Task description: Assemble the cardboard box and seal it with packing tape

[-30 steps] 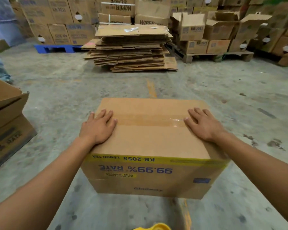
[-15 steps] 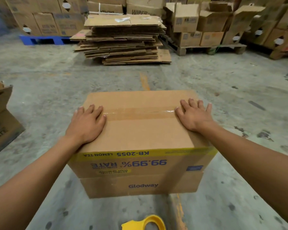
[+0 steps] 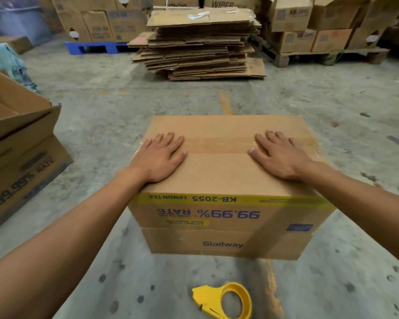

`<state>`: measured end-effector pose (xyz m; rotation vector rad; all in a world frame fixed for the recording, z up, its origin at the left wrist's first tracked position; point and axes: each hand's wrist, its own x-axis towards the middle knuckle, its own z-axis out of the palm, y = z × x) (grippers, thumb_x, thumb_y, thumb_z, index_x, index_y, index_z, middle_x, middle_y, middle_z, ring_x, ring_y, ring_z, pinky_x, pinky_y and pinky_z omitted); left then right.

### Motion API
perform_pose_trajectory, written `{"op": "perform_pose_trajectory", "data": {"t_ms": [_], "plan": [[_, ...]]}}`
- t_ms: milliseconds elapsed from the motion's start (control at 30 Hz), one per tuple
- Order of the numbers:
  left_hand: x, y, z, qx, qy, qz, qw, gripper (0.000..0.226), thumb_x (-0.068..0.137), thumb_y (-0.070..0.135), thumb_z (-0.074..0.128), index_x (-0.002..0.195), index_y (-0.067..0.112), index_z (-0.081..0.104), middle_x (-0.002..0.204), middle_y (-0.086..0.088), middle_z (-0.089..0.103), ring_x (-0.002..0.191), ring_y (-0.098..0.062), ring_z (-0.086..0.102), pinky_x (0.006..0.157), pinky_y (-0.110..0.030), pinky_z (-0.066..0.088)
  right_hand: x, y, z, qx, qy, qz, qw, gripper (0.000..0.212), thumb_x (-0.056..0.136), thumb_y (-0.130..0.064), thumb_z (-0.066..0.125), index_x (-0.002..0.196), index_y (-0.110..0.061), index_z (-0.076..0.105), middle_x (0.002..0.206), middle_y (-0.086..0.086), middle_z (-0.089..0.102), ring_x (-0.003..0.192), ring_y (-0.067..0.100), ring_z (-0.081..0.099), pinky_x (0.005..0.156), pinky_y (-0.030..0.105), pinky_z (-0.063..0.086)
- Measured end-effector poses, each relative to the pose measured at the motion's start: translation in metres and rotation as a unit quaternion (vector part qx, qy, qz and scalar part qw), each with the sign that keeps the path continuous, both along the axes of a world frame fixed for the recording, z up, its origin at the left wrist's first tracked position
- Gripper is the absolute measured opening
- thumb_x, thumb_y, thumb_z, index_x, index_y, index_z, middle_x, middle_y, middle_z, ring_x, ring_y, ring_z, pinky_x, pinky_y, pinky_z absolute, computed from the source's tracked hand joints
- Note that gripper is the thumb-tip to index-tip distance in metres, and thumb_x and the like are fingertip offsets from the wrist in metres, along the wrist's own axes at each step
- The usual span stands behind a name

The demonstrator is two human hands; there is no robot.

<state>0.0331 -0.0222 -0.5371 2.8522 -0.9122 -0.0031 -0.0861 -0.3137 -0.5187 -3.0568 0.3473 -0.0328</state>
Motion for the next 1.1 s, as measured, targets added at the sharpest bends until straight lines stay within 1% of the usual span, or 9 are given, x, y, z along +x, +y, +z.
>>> {"op": "perform_pose_trajectory", "data": {"t_ms": [133, 267, 367, 500, 733, 833, 933, 1033, 1100], "plan": [[0.005, -0.013, 0.025, -0.003, -0.017, 0.003, 1.000, 0.062, 0.099, 0.057, 0.021, 0.155, 0.033, 0.012, 0.165, -0.001, 0.005, 0.152, -0.024, 0.004, 0.121, -0.043, 0.004, -0.011, 0.067, 0.021, 0.031, -0.130, 0.261, 0.956, 0.045, 0.099, -0.038, 0.039, 0.136, -0.019, 0.056, 0.143, 0.011, 0.054, 0.134, 0.025, 0.047, 0.112, 0.044, 0.032], [0.020, -0.057, 0.070, -0.033, -0.064, -0.036, 0.997, 0.063, 0.099, 0.057, 0.020, 0.155, 0.031, 0.012, 0.165, -0.003, 0.006, 0.151, -0.027, 0.005, 0.121, -0.045, 0.005, -0.048, 0.092, 0.021, 0.011, -0.284, 0.460, 0.841, 0.029, 0.090, -0.011, 0.052, 0.110, -0.003, 0.071, 0.094, 0.014, 0.068, 0.083, 0.033, 0.061, 0.072, 0.041, 0.046], [0.025, -0.073, 0.089, -0.043, -0.094, -0.045, 0.994, 0.063, 0.098, 0.058, 0.019, 0.155, 0.031, 0.012, 0.165, -0.003, 0.006, 0.151, -0.028, 0.006, 0.121, -0.047, 0.006, -0.073, 0.091, -0.041, 0.005, -0.143, 0.446, 0.884, 0.037, 0.092, -0.018, 0.052, 0.127, -0.015, 0.062, 0.094, 0.010, 0.060, 0.082, 0.030, 0.055, 0.069, 0.040, 0.046], [0.024, -0.067, 0.100, -0.044, -0.118, -0.036, 0.991, 0.064, 0.098, 0.058, 0.019, 0.155, 0.031, 0.013, 0.165, -0.003, 0.007, 0.151, -0.028, 0.007, 0.121, -0.047, 0.006, -0.098, 0.061, -0.123, -0.017, 0.149, 0.340, 0.929, 0.065, 0.095, -0.049, 0.035, 0.155, -0.030, 0.017, 0.124, 0.011, 0.047, 0.110, 0.033, 0.050, 0.093, 0.045, 0.047], [0.022, -0.026, 0.119, -0.037, -0.138, -0.006, 0.990, 0.064, 0.098, 0.058, 0.019, 0.155, 0.031, 0.014, 0.165, -0.004, 0.008, 0.151, -0.028, 0.007, 0.120, -0.047, 0.005, -0.088, 0.088, -0.146, -0.014, 0.206, 0.374, 0.904, 0.092, 0.098, -0.028, 0.048, 0.144, -0.037, -0.032, 0.138, 0.017, 0.042, 0.109, 0.040, 0.052, 0.074, 0.043, 0.042], [0.020, -0.005, 0.109, -0.025, -0.130, 0.009, 0.991, 0.064, 0.097, 0.058, 0.019, 0.155, 0.031, 0.015, 0.165, -0.004, 0.009, 0.151, -0.028, 0.007, 0.121, -0.047, 0.005, -0.085, 0.109, -0.148, 0.006, 0.250, 0.355, 0.901, 0.104, 0.091, -0.003, 0.050, 0.146, -0.036, -0.031, 0.126, 0.023, 0.053, 0.095, 0.041, 0.055, 0.066, 0.038, 0.034], [0.014, 0.009, 0.085, -0.014, -0.105, 0.021, 0.994, 0.064, 0.098, 0.058, 0.019, 0.155, 0.031, 0.014, 0.165, -0.004, 0.008, 0.151, -0.028, 0.006, 0.121, -0.047, 0.005, -0.086, 0.126, -0.160, 0.035, 0.329, 0.352, 0.876, 0.108, 0.088, -0.002, 0.053, 0.146, -0.038, -0.031, 0.121, 0.023, 0.053, 0.085, 0.037, 0.053, 0.069, 0.040, 0.042], [0.000, 0.031, 0.050, 0.011, -0.066, 0.034, 0.997, 0.064, 0.098, 0.058, 0.018, 0.155, 0.031, 0.014, 0.165, -0.004, 0.008, 0.151, -0.028, 0.006, 0.121, -0.047, 0.005, -0.091, 0.162, -0.172, 0.146, 0.381, 0.303, 0.861, 0.105, 0.088, -0.017, 0.054, 0.145, -0.045, -0.029, 0.142, 0.022, 0.047, 0.115, 0.038, 0.055, 0.095, 0.037, 0.046], [-0.017, 0.052, 0.016, 0.027, -0.026, 0.053, 0.998, 0.063, 0.098, 0.057, 0.018, 0.155, 0.031, 0.013, 0.165, -0.004, 0.008, 0.151, -0.028, 0.006, 0.121, -0.047, 0.005, -0.096, 0.190, -0.167, 0.220, 0.401, 0.277, 0.845, 0.090, 0.090, -0.018, 0.059, 0.157, -0.030, 0.000, 0.151, 0.011, 0.043, 0.129, 0.029, 0.049, 0.098, 0.028, 0.041]]}}
